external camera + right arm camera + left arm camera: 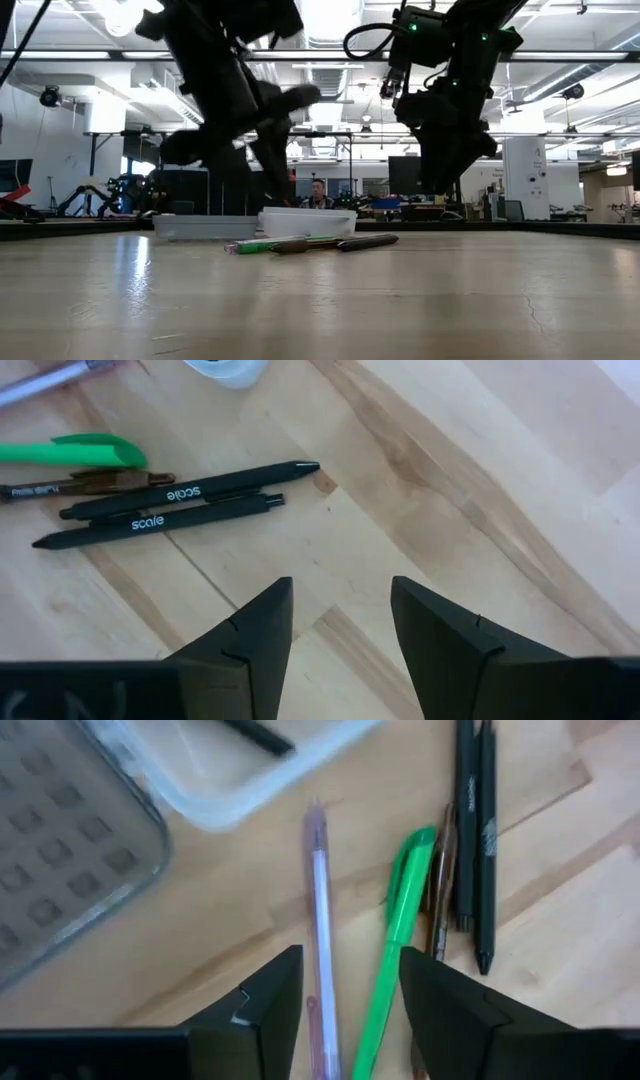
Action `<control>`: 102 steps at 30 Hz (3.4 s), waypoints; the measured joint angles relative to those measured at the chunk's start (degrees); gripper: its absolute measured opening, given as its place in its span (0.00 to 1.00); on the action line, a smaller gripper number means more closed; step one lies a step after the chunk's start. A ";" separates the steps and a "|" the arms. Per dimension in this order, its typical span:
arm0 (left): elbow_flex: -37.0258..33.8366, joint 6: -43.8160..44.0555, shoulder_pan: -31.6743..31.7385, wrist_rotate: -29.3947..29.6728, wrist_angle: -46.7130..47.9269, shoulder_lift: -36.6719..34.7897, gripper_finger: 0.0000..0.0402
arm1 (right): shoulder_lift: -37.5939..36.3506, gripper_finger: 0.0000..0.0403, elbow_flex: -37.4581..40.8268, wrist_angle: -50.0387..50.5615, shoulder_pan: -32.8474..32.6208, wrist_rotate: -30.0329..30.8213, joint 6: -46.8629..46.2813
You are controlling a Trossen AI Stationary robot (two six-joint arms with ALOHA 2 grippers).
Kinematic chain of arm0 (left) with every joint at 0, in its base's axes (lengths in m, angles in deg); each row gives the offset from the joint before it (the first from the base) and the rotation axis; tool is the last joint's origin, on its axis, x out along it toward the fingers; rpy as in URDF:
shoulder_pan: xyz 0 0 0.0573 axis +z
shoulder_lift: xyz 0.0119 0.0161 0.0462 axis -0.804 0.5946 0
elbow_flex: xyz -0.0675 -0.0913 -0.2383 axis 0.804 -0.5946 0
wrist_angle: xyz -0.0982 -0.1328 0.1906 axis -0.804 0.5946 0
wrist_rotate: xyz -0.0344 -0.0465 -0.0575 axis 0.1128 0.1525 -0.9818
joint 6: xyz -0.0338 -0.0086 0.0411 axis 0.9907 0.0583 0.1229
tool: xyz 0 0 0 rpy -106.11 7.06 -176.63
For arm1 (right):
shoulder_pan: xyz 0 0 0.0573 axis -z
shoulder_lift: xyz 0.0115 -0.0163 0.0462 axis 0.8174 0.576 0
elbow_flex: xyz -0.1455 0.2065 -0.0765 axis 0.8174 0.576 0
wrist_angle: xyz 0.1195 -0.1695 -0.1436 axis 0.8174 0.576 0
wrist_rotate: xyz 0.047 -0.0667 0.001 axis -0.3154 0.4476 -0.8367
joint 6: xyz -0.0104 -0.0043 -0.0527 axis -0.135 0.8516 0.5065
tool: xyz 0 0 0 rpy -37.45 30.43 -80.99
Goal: Pick & place school supplies into a supply box
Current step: Put the violet pen into the supply box, then put the black pen into the supply box
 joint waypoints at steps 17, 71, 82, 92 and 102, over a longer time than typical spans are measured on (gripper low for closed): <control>1.92 -2.98 0.99 0.47 0.88 6.84 0.45 | -0.01 0.39 0.00 -0.15 -0.61 0.14 -0.42; -1.32 -6.41 19.16 -0.36 -18.19 -4.79 0.04 | -13.08 0.27 3.00 -0.59 -5.65 8.60 -13.75; -5.21 3.03 24.01 0.93 -18.66 -4.51 0.11 | -10.87 0.28 4.73 -1.05 -7.22 8.68 -17.94; -5.27 1.08 23.86 2.07 -20.20 -4.77 0.32 | -6.84 0.28 4.81 -6.75 -7.52 5.43 -7.60; -5.43 -5.50 17.48 -2.02 -19.19 -8.05 0.35 | -6.85 0.26 4.79 -9.96 -7.61 5.46 4.10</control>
